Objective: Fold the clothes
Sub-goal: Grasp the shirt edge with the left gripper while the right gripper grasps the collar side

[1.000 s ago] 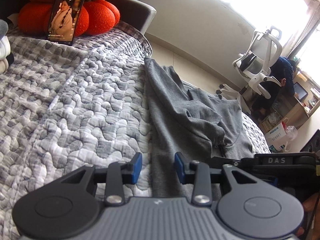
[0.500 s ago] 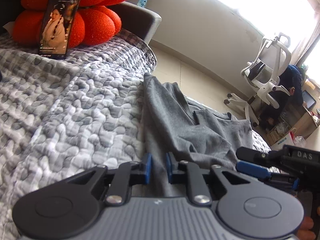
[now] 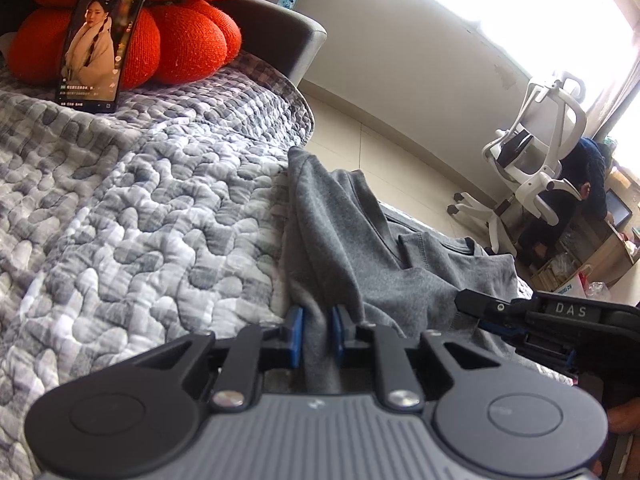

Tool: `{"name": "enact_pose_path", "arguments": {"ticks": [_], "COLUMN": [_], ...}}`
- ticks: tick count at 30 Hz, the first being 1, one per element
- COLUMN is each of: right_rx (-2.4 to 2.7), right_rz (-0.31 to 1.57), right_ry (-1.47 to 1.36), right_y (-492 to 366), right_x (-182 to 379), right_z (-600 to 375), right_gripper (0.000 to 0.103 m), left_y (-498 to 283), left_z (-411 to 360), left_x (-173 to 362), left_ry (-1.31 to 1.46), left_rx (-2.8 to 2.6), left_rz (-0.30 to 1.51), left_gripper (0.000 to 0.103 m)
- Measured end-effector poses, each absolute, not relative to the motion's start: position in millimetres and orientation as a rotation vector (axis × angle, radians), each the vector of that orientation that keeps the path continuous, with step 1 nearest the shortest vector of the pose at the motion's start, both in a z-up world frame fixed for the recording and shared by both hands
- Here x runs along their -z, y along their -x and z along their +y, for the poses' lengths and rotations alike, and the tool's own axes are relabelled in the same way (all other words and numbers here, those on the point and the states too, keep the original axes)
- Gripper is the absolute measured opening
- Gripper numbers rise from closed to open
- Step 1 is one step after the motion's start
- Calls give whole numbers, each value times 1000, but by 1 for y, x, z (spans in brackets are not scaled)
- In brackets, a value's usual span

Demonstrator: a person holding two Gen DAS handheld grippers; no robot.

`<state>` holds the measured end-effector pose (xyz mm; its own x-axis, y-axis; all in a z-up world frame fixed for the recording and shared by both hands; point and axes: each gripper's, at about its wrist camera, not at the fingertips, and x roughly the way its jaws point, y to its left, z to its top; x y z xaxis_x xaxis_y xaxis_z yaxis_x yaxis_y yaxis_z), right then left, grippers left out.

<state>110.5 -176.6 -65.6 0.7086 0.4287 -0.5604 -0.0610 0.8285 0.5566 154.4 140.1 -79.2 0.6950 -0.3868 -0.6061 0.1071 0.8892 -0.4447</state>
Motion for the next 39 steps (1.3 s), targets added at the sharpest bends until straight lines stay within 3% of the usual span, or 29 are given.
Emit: {"name": "enact_pose_path", "arguments": {"ticks": [14, 24, 29, 33, 36, 39], "right_rx": [-294, -192, -230, -260, -294, -339], "right_rz": [581, 714, 738, 761, 756, 753], "right_ry": [-415, -497, -597, -643, -692, -704], "right_y": [-102, -129, -130, -130, -127, -126], "right_x": [22, 70, 75, 74, 75, 76], "right_z": [-166, -191, -201, -210, -216, -213], "right_gripper": [5, 5, 15, 18, 39, 39], "left_y": [-153, -155, -167, -195, -213, -226], "left_z": [141, 141, 147, 155, 155, 151], "left_x": [78, 77, 70, 71, 73, 75], "left_ry": [406, 379, 354, 400, 443, 452], "left_rx": [288, 297, 312, 327, 339, 330], "left_rz": [758, 782, 778, 778, 781, 770], "left_gripper": [16, 16, 18, 28, 32, 31]}}
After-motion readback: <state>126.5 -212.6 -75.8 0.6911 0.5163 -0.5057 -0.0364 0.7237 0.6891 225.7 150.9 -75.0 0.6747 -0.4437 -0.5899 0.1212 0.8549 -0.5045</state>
